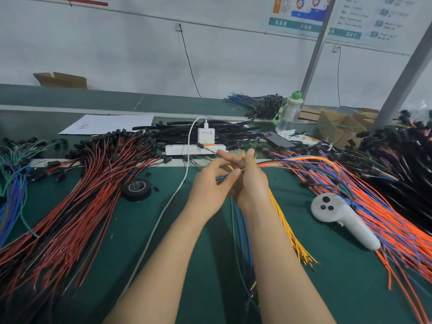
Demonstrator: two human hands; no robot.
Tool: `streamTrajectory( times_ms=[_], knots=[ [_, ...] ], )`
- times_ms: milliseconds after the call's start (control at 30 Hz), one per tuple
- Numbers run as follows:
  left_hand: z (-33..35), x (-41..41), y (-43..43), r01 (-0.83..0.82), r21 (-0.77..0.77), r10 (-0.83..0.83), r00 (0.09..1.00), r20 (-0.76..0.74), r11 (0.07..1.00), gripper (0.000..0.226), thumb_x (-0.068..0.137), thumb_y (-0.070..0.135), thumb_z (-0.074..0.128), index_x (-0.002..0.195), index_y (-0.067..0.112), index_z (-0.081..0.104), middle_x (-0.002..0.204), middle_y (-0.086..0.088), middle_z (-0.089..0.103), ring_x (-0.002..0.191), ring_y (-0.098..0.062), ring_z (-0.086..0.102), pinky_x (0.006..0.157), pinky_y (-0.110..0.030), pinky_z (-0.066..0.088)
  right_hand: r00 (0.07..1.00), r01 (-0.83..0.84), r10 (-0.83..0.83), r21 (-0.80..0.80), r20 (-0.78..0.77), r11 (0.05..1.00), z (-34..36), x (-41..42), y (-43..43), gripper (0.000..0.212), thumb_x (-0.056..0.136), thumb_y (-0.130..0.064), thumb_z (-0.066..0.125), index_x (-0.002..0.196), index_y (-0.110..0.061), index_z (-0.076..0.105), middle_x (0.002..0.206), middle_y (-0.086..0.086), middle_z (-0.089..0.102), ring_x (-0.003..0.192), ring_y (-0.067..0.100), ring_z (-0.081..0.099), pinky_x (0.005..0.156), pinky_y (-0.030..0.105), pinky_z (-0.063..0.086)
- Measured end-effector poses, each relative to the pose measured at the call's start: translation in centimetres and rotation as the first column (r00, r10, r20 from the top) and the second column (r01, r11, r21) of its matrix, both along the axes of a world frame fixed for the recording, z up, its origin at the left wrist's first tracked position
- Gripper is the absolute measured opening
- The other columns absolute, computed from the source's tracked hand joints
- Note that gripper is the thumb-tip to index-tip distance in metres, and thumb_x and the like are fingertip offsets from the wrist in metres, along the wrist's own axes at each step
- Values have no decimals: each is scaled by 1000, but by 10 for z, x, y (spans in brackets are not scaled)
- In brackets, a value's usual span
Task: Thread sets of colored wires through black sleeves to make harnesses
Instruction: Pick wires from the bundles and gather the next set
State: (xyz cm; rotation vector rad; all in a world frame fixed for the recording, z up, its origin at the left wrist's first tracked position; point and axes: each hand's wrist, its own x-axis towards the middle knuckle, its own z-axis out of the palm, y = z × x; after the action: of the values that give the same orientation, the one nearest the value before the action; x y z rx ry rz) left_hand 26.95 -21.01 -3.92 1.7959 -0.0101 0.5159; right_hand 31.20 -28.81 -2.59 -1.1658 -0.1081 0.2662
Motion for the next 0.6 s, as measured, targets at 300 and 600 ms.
streamTrajectory(
  times_ms=[300,600],
  knots=[
    [1,24,5,-87,-210,79,996,-44,974,19,93,9,55,73,11,57,60,1,56,36,-6,39,43,-16,37,987,117,-29,592,-156,798,7,27,-3,29,100,-29,47,74,-15,52,60,-4,55,58,10,58,53,21,48],
    [-3,109,28,-339,-193,288,924,-250,921,15,94,21,45,81,20,50,84,0,60,82,-23,56,77,-35,46,934,262,-62,556,-351,789,4,120,35,47,106,-37,25,67,-14,40,41,-5,24,27,6,15,29,16,12]
  ],
)
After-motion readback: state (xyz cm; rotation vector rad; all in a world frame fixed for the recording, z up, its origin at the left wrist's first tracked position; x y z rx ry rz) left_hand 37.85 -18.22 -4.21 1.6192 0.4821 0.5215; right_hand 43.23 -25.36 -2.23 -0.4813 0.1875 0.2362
